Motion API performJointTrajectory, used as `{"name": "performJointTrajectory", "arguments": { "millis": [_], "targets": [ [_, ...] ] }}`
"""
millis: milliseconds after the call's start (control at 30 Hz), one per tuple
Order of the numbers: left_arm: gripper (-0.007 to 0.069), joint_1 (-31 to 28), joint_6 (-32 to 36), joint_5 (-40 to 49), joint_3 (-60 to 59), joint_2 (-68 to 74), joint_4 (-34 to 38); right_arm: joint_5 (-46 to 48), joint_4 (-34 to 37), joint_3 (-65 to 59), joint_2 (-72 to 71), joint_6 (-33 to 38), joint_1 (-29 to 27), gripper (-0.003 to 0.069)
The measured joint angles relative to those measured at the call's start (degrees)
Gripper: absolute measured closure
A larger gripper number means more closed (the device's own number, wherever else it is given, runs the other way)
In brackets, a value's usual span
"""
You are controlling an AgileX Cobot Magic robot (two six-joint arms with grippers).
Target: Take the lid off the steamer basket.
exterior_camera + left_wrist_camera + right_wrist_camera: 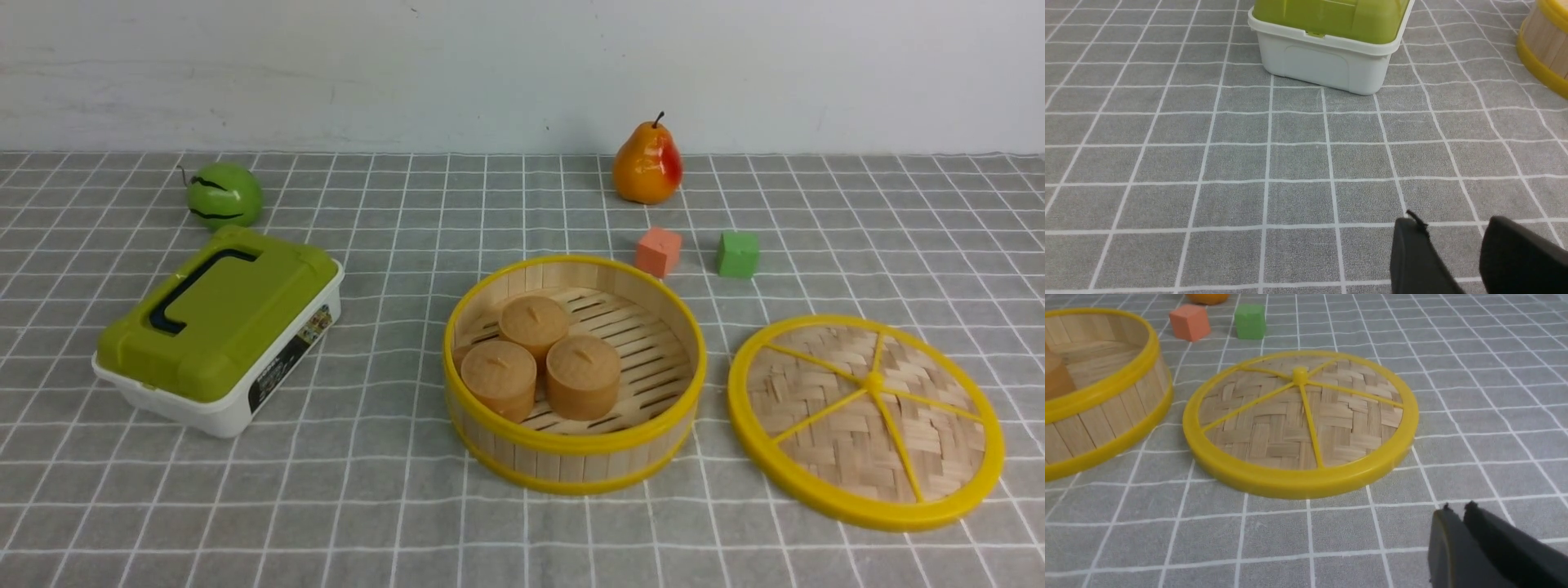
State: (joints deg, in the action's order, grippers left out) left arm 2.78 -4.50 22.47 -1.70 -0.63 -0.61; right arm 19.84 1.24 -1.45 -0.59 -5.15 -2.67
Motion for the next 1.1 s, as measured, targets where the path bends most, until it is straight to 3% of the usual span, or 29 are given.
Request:
{"name": "performJointTrajectory", "arguments": {
  "millis": [1100],
  "targets": [
    [0.0386, 0.0, 0.0, 0.0, 0.0, 0.0, 0.0, 2.51, 1.58, 0.44, 0.0, -0.4, -0.11, 0.0606]
  ]
}}
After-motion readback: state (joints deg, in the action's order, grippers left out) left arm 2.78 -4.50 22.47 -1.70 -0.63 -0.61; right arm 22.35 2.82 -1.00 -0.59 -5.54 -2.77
